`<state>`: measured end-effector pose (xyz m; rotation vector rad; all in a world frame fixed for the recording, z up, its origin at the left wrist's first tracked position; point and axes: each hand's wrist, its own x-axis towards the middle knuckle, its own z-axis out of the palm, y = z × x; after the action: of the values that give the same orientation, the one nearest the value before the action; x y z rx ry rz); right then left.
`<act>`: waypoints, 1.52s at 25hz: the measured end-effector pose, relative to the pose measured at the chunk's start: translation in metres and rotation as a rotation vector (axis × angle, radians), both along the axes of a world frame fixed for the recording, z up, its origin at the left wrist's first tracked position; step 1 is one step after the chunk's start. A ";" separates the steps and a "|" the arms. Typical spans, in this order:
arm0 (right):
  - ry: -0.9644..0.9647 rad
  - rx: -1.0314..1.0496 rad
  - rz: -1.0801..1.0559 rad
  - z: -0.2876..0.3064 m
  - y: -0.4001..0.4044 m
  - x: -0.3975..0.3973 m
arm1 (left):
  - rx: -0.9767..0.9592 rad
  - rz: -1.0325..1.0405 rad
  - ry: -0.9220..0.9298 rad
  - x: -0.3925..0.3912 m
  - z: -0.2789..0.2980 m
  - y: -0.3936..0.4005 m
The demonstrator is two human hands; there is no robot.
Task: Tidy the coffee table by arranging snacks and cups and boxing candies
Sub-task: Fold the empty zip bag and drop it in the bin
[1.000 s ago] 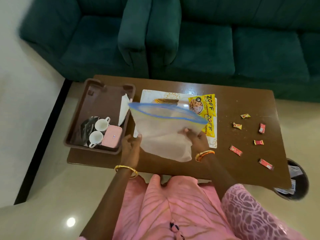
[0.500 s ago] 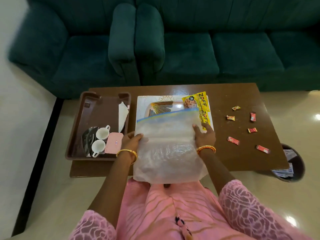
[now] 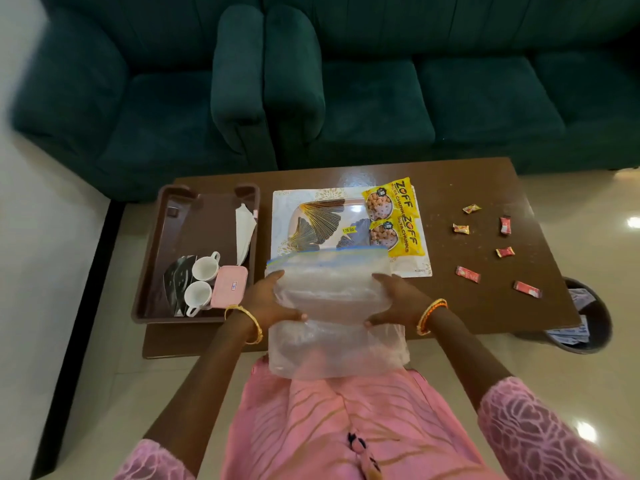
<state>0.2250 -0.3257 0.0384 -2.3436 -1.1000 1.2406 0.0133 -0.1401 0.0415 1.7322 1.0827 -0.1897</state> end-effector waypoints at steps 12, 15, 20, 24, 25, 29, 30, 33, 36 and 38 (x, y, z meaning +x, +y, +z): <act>0.375 0.422 -1.043 0.000 -0.011 0.010 | -0.073 0.069 -0.183 0.011 0.012 -0.007; 0.709 0.386 -1.130 -0.002 0.007 -0.025 | -0.297 0.239 -0.324 0.022 0.021 -0.022; 1.257 0.526 -1.121 0.007 0.028 -0.034 | -0.569 0.315 -0.384 0.027 0.019 -0.044; 1.031 0.558 -1.012 0.012 0.021 -0.014 | -0.673 0.199 -0.185 0.023 0.020 -0.033; 1.013 0.543 -0.969 0.015 0.021 -0.014 | -0.684 0.161 -0.188 0.027 0.022 -0.028; 1.012 0.530 -0.862 0.020 0.021 -0.015 | -0.739 0.160 -0.387 0.054 0.028 -0.016; 1.037 0.563 -0.865 0.020 0.020 -0.014 | -0.714 0.189 -0.376 0.058 0.027 -0.017; 1.094 0.587 -0.835 0.021 0.018 -0.007 | -0.652 0.213 -0.317 0.062 0.020 -0.019; 1.002 0.561 -0.797 0.023 0.020 -0.003 | -0.680 0.241 -0.357 0.060 0.017 -0.018; 0.766 0.567 -0.790 0.027 0.021 -0.002 | -0.736 0.274 -0.361 0.056 0.015 -0.017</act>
<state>0.2232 -0.3046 0.0652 -1.4021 -0.1728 1.1235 0.0697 -0.1569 0.0565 0.9046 0.8244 -0.0807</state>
